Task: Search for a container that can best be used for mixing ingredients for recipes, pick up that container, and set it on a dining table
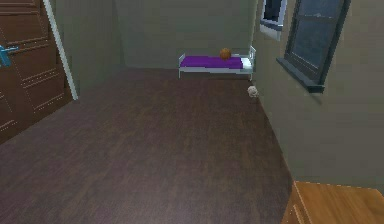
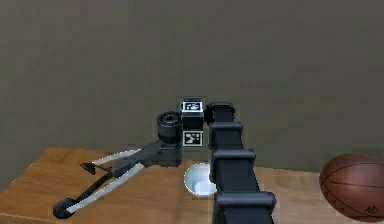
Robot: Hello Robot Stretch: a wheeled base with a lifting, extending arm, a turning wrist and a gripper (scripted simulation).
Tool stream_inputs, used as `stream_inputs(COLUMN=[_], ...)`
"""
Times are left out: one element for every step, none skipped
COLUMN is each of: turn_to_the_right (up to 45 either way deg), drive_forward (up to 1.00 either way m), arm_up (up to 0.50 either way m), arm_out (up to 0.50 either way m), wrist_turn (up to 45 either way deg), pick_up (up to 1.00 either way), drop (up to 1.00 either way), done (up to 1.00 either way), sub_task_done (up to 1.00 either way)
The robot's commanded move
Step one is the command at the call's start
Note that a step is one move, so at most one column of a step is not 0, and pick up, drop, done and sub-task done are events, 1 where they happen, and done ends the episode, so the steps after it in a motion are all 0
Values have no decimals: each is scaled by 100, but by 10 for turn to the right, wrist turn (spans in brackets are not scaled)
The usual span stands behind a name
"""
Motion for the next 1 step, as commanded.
stream_inputs(turn_to_the_right=[0], drive_forward=[0], arm_up=[0], arm_out=[0], wrist_turn=[450], pick_up=[0], drop=[0], done=[0], sub_task_done=[0])
